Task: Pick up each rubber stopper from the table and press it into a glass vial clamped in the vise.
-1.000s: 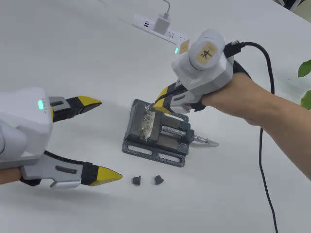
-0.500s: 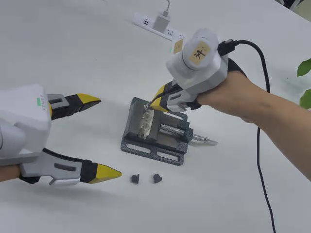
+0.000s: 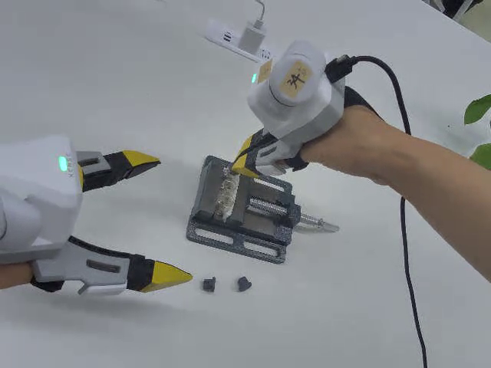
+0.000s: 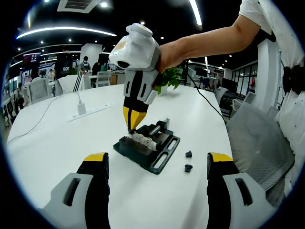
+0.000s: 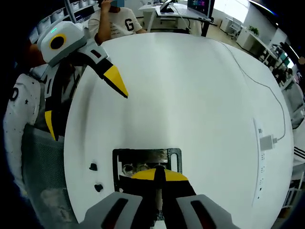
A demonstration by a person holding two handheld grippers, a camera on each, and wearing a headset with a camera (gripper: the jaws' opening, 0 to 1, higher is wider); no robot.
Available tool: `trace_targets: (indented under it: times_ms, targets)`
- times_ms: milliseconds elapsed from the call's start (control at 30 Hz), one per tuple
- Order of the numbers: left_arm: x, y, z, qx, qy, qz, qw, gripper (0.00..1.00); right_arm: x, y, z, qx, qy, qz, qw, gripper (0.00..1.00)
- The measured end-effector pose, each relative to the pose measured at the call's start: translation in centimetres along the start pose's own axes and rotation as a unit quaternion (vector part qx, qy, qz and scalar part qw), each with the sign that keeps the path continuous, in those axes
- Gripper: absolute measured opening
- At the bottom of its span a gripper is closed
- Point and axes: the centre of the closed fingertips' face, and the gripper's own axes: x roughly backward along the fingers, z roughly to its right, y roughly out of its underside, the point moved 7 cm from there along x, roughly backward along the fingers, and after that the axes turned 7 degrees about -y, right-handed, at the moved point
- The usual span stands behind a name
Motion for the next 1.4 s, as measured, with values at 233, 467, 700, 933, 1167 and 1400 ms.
trace_targets:
  times_ms: [233,467,700,933,1167,1400]
  targets:
    - [0.1,-0.1,-0.2,-0.001,-0.002,0.001,1.0,0.84,0.1,0.1,-0.4,-0.002,0.002,-0.002,1.0,0.0]
    - [0.0,-0.2,-0.2,-0.001,-0.003,0.003,1.0,0.83,0.0,0.3,-0.5,0.009,0.014,-0.003,0.9999,0.0]
    - [-0.2,-0.4,-0.2,-0.002,-0.004,0.003,1.0,0.82,-0.2,0.1,-0.3,0.01,0.015,-0.013,0.9997,0.0]
    - [-0.3,-0.4,-0.2,-0.003,-0.005,0.004,1.0,0.81,-0.3,0.7,-0.3,0.009,0.029,0.022,0.9993,0.0]
    - [-0.2,-0.3,-0.3,-0.002,-0.008,0.002,1.0,0.81,-0.4,0.9,-0.8,0.015,0.054,0.043,0.9975,0.0]
    - [-0.2,-0.6,-0.2,-0.005,-0.007,0.003,1.0,0.81,-0.4,1.1,-0.8,0.02,0.071,0.045,0.9963,0.0]
